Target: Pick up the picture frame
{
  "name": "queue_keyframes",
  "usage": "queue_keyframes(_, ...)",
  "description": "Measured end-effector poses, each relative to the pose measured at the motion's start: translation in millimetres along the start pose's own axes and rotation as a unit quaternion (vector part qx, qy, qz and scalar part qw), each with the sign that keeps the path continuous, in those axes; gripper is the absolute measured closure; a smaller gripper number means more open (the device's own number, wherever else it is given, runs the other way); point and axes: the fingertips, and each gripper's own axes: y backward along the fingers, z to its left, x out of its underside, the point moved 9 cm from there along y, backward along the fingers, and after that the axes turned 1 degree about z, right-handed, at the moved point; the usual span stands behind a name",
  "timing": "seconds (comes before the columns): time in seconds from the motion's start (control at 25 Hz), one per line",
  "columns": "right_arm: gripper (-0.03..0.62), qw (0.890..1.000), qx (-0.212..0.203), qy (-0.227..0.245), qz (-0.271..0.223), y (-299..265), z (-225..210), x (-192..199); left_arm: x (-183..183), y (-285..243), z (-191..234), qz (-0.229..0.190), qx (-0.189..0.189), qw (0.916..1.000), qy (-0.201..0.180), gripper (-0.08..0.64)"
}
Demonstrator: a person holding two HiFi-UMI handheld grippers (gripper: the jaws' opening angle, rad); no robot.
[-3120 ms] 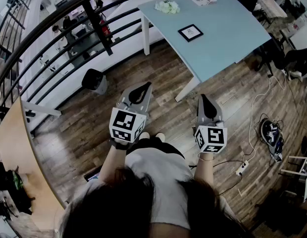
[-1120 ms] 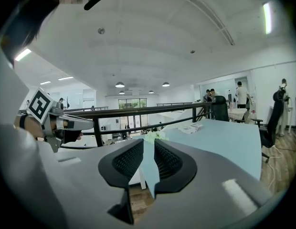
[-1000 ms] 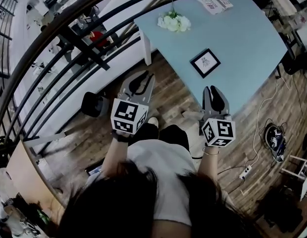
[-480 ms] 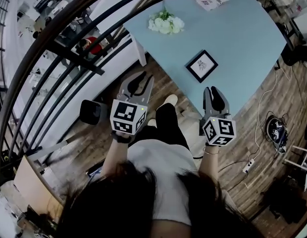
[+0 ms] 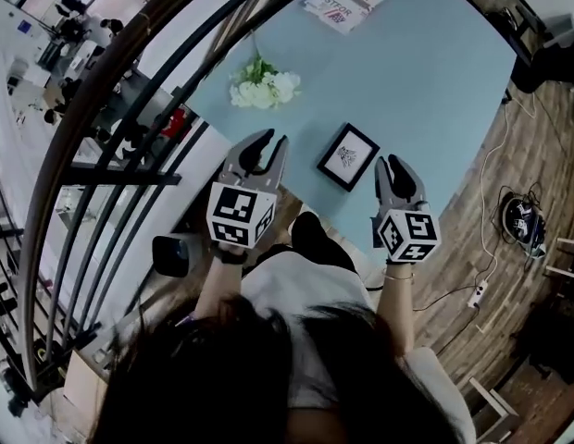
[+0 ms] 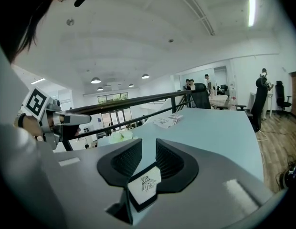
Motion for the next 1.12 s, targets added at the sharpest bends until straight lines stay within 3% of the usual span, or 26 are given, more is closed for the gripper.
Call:
queue_keyframes(0.48,0.528,0.998,0.050,-0.042,-0.001,-29,-54,-13,-36,-104,-9,0.016,0.084,0.9959,-0.030,0.469)
queue_keyframes(1.12,0.528,0.987,0.118,-0.112,-0.004,-6,-55,3,-32,-148,-28,0.083,0.183,0.9780,-0.057,0.469)
